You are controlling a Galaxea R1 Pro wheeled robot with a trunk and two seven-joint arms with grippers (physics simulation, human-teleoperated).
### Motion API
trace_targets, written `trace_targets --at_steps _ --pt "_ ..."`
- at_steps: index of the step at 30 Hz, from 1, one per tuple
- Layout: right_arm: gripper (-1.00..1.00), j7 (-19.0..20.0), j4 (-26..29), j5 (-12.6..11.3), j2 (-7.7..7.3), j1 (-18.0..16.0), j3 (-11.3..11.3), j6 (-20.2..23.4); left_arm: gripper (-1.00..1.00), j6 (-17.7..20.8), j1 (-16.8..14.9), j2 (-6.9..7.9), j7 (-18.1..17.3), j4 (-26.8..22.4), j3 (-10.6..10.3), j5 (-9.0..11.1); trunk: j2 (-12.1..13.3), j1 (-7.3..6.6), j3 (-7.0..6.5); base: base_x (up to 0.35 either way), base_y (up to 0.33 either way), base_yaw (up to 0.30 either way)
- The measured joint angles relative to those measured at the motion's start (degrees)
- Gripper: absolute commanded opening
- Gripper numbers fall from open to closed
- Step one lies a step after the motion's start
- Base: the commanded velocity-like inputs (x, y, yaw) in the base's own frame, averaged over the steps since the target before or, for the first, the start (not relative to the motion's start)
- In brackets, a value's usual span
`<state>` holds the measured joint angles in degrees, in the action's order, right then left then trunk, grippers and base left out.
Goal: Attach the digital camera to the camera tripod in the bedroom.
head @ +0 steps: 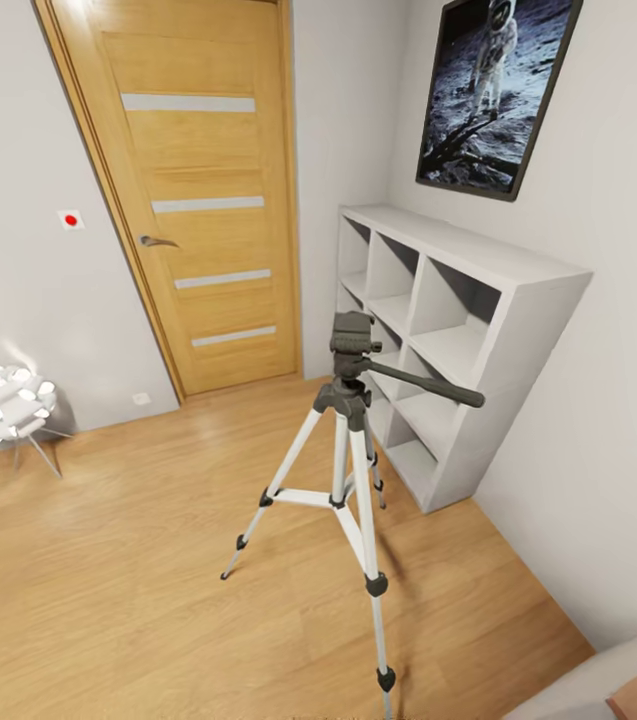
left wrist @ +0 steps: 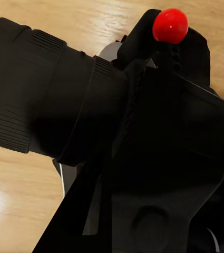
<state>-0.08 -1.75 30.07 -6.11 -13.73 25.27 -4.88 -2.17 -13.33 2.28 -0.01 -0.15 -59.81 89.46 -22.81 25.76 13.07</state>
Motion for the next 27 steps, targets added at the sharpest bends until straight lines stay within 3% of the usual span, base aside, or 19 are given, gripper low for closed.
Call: trace_targets --at_steps 27 --pt "1.0 0.0 0.0 0.0 0.0 0.0 0.0 0.2 -1.0 0.0 0.0 0.0 0.0 0.0 0.0 0.0 0.0 0.0 2.5 0.0 0.0 0.079"
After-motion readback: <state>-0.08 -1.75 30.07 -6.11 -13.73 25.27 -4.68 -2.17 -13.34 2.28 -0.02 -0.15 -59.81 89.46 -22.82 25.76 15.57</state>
